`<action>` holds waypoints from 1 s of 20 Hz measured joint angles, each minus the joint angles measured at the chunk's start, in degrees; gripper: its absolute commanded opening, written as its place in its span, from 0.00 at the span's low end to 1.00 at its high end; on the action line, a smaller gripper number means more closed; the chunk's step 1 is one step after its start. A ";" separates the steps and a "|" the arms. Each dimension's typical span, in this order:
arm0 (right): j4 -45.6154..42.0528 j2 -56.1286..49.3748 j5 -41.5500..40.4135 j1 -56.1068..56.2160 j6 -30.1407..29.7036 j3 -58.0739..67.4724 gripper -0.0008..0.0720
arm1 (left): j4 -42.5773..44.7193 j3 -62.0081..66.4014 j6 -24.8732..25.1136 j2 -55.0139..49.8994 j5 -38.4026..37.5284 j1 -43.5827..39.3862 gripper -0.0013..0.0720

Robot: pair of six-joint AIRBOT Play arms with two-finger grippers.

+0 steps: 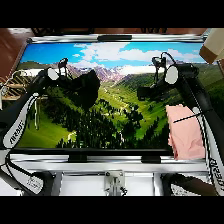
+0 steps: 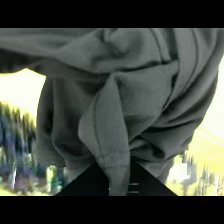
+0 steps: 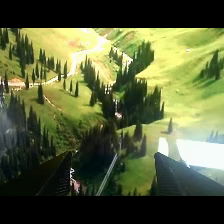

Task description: Fold the shirts.

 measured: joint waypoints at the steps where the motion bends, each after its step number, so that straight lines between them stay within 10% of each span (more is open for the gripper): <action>1: 0.11 0.00 0.00 0.00 -0.04 0.00 0.88 | -0.37 1.07 0.28 0.68 0.15 0.02 0.06; 11: -6.01 15.63 0.92 0.00 -4.42 0.22 0.88 | -1.86 23.02 13.55 26.67 -2.01 -9.77 0.06; 20: -7.61 38.71 4.20 0.00 -4.85 -0.68 0.88 | 1.86 7.48 5.86 36.85 -14.19 -15.58 0.06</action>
